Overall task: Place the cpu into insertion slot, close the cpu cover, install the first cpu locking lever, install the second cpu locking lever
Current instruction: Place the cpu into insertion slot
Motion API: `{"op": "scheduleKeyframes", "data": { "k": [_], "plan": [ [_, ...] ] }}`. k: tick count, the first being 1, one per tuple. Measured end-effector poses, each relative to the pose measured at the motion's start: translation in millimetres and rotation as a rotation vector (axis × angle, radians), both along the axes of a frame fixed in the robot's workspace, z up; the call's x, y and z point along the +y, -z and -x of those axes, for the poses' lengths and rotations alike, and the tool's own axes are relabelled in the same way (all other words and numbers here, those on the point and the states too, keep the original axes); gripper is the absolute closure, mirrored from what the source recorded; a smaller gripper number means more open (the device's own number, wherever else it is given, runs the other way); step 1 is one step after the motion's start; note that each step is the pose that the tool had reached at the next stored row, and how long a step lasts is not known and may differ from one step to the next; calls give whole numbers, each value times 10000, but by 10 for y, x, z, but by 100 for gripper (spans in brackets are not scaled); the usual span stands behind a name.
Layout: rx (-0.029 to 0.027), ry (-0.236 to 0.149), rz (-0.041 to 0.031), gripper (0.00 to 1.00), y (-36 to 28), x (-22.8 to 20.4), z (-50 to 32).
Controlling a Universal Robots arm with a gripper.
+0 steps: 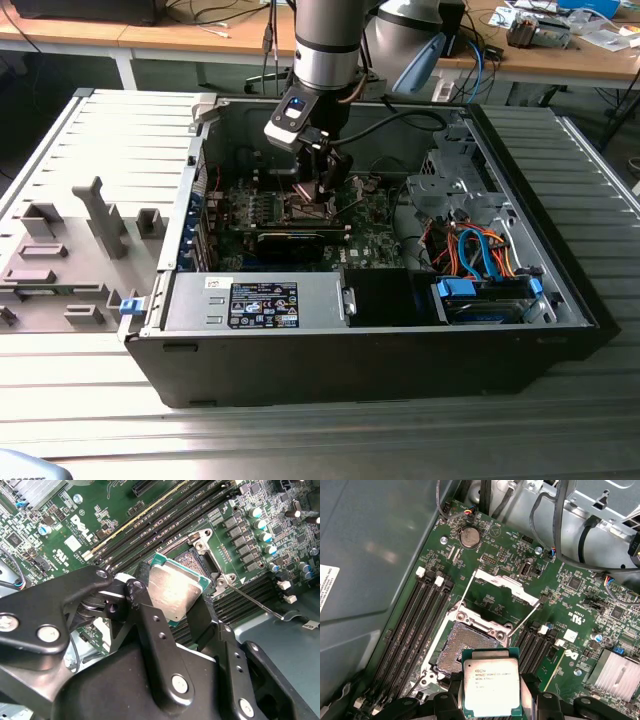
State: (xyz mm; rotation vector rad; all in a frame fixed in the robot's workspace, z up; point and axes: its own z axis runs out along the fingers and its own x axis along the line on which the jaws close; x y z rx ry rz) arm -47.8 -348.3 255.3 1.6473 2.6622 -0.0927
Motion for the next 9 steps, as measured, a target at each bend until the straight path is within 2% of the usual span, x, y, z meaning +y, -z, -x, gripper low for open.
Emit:
{"op": "scheduleKeyframes", "data": {
  "k": [9],
  "plan": [
    [-1, 205, -1, 45, 0, 0, 0]
  ]
}}
